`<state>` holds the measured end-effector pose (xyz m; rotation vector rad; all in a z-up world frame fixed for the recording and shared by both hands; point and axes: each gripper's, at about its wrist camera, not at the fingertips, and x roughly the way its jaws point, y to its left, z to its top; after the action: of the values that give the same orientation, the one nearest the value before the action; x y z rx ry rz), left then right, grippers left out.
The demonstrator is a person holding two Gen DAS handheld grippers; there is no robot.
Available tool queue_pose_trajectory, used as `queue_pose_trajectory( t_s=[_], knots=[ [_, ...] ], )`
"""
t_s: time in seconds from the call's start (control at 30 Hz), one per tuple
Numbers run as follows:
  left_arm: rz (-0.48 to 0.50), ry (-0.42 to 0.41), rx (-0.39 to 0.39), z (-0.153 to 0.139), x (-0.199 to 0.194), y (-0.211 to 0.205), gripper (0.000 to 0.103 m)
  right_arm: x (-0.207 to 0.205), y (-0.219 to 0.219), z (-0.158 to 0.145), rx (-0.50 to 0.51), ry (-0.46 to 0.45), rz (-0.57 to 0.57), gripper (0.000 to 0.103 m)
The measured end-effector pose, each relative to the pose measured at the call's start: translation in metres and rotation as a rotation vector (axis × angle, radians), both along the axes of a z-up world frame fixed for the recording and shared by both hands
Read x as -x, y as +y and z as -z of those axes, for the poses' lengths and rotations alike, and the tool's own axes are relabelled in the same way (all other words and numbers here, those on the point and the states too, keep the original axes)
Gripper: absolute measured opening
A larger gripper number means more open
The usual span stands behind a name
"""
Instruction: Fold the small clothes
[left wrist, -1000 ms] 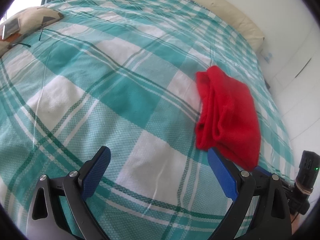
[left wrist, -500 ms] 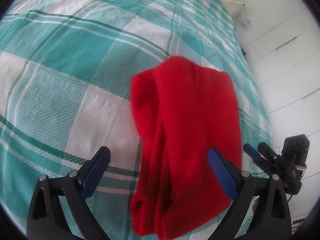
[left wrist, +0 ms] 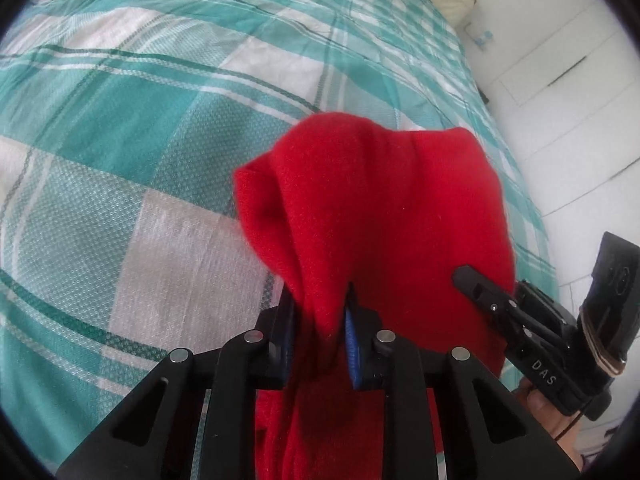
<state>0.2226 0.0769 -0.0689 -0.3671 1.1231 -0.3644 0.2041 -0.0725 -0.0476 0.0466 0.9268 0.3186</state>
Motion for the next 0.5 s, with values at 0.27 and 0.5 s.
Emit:
queue_pose_trajectory(
  t_s=[0.27, 0.5],
  knots=[
    [0.028, -0.218, -0.022, -0.088, 0.024, -0.003, 0.019, 0.032, -0.002, -0.076, -0.049, -0.225, 0.016, 0.024],
    [0.027, -0.198, -0.159, -0.079, 0.002, -0.028, 0.057, 0.006, -0.034, -0.082, -0.137, -0.134, 0.124, 0.036]
  ],
)
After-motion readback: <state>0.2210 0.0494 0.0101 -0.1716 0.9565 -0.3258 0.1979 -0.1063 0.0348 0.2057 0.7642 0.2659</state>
